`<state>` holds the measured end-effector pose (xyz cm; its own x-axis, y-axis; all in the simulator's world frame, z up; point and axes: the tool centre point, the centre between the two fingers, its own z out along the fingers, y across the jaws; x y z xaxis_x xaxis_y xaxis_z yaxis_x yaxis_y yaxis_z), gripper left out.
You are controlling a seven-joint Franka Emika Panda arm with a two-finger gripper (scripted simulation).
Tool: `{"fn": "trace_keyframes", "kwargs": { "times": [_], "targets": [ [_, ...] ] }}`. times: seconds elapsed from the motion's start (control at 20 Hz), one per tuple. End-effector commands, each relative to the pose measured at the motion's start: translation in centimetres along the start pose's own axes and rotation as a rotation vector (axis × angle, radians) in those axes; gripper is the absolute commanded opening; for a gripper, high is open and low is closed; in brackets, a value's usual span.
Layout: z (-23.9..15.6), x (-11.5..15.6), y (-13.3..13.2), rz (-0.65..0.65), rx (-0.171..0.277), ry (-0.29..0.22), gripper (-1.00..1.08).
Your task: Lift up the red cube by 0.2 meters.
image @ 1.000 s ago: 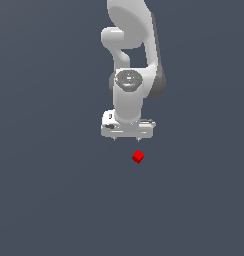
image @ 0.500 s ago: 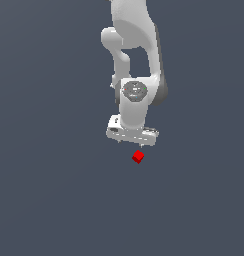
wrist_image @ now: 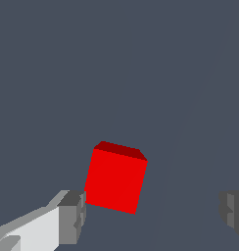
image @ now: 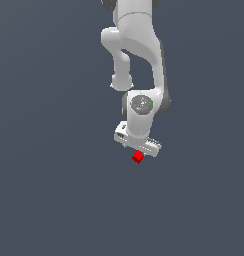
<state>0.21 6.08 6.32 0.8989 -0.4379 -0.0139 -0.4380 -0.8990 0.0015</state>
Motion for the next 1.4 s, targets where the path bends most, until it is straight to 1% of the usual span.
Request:
{"fn": "trace_keyframes", "kwargs": {
  "times": [0.0, 0.4, 0.8, 0.85, 1.35],
  "targets": [
    [1.1, 0.1, -0.6, 0.058, 0.001, 0.004, 1.00],
    [3.5, 0.4, -1.9, 0.184, 0.002, 0.012, 1.00],
    [4.3, 0.6, -2.4, 0.228, 0.003, 0.014, 1.00],
    [4.3, 0.6, -2.4, 0.228, 0.003, 0.014, -1.00],
    [4.3, 0.6, -2.4, 0.227, 0.003, 0.014, -1.00]
  ]
}}
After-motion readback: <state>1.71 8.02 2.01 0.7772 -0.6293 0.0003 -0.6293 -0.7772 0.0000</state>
